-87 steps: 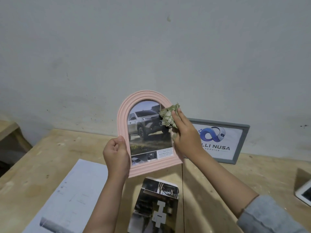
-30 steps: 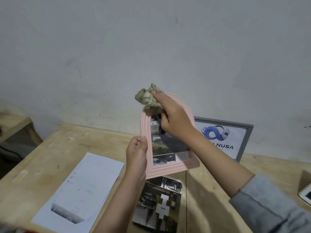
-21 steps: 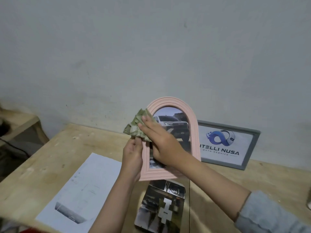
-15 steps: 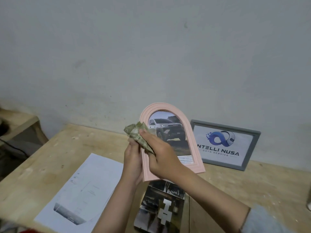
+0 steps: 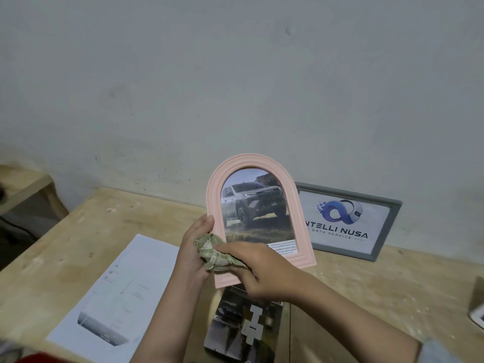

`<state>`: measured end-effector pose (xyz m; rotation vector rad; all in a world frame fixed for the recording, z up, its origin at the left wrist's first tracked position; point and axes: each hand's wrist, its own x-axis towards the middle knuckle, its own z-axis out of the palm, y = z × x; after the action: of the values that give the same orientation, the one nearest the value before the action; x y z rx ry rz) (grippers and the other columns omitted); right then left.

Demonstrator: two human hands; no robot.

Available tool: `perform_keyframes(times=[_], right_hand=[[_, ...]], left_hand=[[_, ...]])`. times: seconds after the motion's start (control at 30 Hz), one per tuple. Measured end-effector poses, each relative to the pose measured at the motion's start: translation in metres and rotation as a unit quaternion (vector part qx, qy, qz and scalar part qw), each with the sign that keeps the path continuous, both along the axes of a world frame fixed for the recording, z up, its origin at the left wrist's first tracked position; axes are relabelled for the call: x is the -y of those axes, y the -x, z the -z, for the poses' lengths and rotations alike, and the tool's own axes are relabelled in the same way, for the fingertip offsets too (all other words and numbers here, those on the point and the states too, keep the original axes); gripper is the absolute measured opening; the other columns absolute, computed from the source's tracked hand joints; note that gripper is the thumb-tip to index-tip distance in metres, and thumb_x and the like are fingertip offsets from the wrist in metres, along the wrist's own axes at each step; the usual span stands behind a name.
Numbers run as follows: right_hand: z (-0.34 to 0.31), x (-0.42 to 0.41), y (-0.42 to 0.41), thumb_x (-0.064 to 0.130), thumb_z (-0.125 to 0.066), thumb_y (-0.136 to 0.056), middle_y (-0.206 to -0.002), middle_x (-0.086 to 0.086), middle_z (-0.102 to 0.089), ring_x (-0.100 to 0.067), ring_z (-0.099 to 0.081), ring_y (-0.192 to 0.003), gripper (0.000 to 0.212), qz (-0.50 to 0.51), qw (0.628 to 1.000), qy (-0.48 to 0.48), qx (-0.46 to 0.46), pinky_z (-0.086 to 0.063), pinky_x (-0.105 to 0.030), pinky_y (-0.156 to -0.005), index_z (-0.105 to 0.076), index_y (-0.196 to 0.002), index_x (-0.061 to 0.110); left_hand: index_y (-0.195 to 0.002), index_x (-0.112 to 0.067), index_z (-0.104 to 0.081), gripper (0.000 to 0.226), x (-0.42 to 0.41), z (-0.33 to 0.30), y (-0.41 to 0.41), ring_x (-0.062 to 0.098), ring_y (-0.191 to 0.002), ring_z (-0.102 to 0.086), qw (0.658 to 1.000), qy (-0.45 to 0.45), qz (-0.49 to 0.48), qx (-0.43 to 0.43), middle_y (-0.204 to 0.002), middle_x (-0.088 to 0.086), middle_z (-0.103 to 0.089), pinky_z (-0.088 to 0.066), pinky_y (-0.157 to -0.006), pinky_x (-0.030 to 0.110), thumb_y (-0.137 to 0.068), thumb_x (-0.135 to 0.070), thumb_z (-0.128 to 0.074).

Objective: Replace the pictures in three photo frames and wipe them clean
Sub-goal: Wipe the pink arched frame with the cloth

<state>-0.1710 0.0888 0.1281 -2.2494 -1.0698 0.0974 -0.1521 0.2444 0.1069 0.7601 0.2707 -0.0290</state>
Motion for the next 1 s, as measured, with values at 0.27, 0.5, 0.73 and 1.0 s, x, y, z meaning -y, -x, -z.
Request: perform_keyframes(times=[0.27,0.5,0.73,1.0], right_hand=[[0.003,0.008,-0.003,0.018,-0.050,-0.093,-0.131,0.008,-0.055,-0.011,-0.049,-0.119,0.037,-0.013,0.990,0.101,-0.102,-0.040,-0.029,-0.100,-0.052,-0.127,0.032],[0.025,0.027,-0.033,0.020,-0.051,-0.092,-0.115,0.013,-0.063,-0.004,-0.056,-0.102,0.028,0.026,0.980,0.136,-0.146,-0.048,-0.025,-0.088,-0.060,-0.116,0.032],[0.092,0.051,-0.099,0.010,-0.049,-0.086,-0.114,0.003,-0.065,-0.015,-0.060,-0.100,0.040,0.086,0.957,0.250,-0.118,-0.051,-0.034,-0.082,-0.060,-0.117,0.032],[0.152,0.004,-0.204,0.006,-0.058,-0.073,-0.113,-0.003,-0.068,-0.028,-0.062,-0.102,0.049,0.180,0.959,0.216,-0.037,-0.052,-0.037,-0.079,-0.063,-0.117,0.026]], left_hand=[[-0.093,-0.010,-0.056,0.012,-0.013,0.017,-0.008,0.022,-0.080,-0.055,0.994,-0.067,-0.091,-0.002,-0.082,0.007,-0.061,-0.047,-0.079,0.036,-0.097,-0.018,-0.049],[-0.088,-0.013,-0.052,0.018,-0.033,0.019,-0.006,0.008,-0.057,-0.051,0.969,-0.159,-0.189,-0.031,-0.070,0.000,-0.055,-0.044,-0.057,0.021,-0.101,-0.012,-0.040],[-0.086,-0.006,-0.048,0.014,-0.050,0.028,0.000,0.000,-0.038,-0.037,0.929,-0.267,-0.244,-0.079,-0.057,-0.003,-0.049,-0.032,-0.040,0.012,-0.098,-0.004,-0.041],[-0.090,-0.003,-0.051,0.015,-0.077,0.050,0.004,0.006,-0.050,-0.055,0.930,-0.246,-0.242,-0.124,-0.069,0.006,-0.056,-0.045,-0.049,0.013,-0.099,-0.001,-0.039]])
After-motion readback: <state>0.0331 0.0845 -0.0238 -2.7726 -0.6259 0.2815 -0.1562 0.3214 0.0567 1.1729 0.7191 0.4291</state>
